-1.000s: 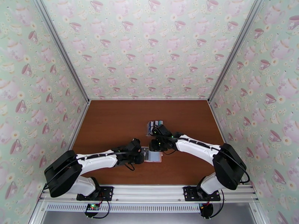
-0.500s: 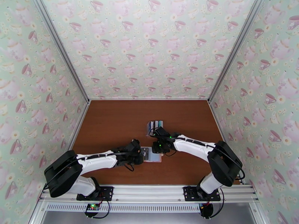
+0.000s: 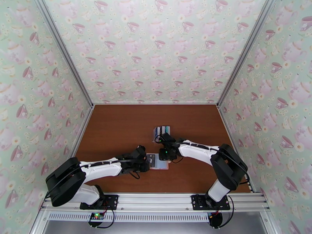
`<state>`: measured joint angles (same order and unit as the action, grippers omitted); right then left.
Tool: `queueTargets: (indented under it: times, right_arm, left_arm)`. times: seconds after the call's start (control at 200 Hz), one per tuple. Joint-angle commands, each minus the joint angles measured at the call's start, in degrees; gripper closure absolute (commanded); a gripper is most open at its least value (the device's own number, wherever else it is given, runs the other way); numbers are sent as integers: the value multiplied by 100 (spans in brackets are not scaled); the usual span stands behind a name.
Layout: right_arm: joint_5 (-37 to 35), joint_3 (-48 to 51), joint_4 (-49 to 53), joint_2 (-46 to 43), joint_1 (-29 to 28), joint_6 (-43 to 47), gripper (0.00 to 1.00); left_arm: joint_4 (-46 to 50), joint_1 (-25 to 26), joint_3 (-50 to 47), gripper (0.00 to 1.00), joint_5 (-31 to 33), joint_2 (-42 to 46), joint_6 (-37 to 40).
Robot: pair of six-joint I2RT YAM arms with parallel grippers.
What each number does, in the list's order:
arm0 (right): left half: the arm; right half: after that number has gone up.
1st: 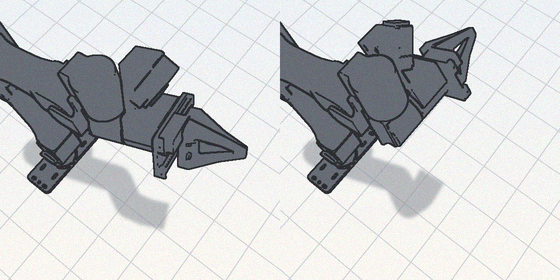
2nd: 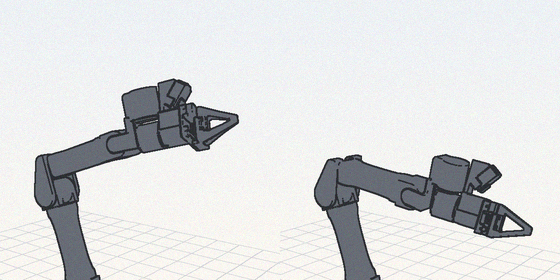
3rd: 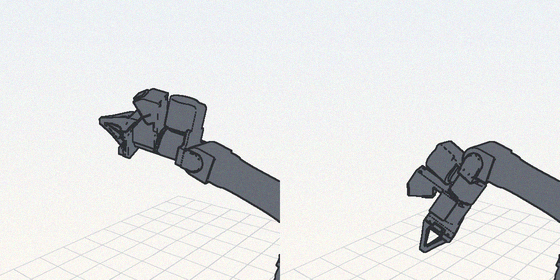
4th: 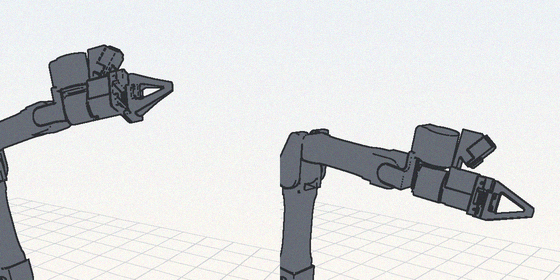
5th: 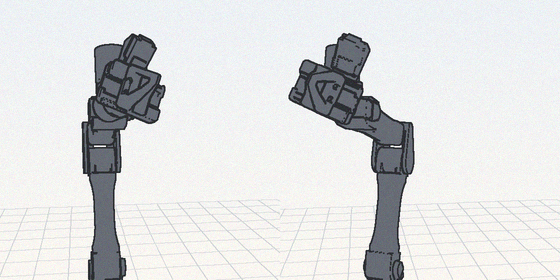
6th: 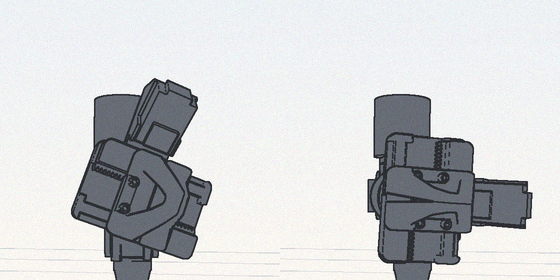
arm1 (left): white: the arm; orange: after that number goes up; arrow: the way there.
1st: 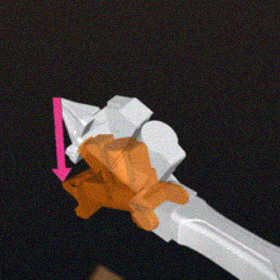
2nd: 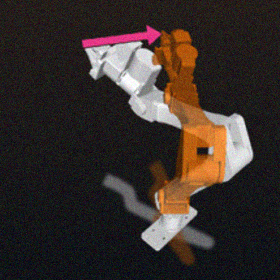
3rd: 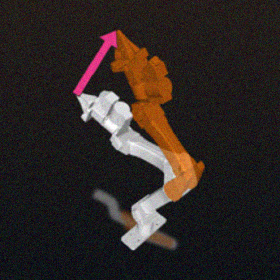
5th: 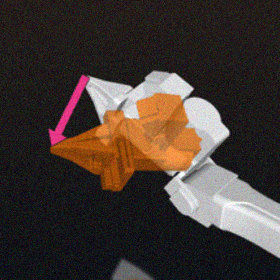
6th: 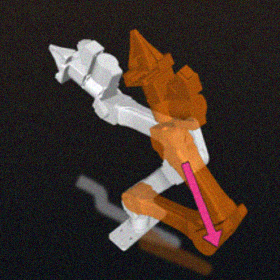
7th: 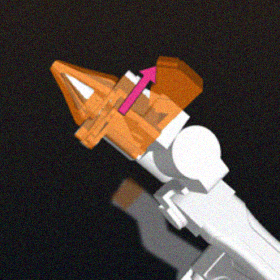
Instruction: Put the credit cards into the card holder
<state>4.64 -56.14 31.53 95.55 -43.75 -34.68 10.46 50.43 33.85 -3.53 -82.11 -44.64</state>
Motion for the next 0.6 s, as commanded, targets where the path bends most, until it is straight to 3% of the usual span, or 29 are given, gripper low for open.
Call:
queueTargets:
  times: [0.0, 0.596]
  right_arm:
    - [-77, -198, -87, 65, 53, 97, 68]
    - [105, -398, -226, 534, 142, 217, 68]
  left_arm:
    - [132, -33, -134, 67, 54, 45, -61]
    - [167, -65, -168, 67, 46, 87, -62]
